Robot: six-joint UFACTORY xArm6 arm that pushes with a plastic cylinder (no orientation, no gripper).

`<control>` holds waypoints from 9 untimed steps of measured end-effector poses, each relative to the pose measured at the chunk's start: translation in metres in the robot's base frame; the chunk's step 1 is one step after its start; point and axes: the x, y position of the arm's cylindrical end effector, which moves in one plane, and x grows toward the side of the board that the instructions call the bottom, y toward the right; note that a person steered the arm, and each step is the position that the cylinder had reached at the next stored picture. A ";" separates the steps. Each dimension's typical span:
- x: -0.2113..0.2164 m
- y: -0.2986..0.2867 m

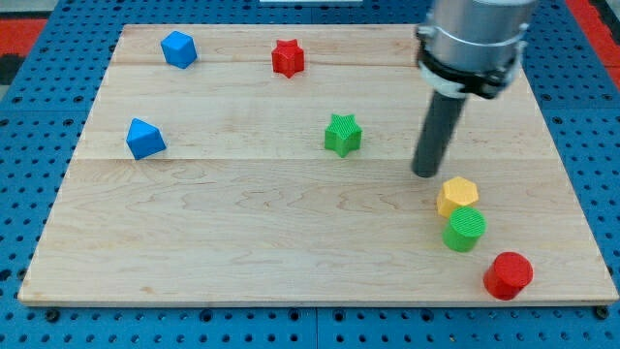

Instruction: Place the green star in between the yellow blocks

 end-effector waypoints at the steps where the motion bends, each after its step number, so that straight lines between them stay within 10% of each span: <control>1: -0.007 -0.074; 4: -0.073 -0.133; 9: -0.078 -0.039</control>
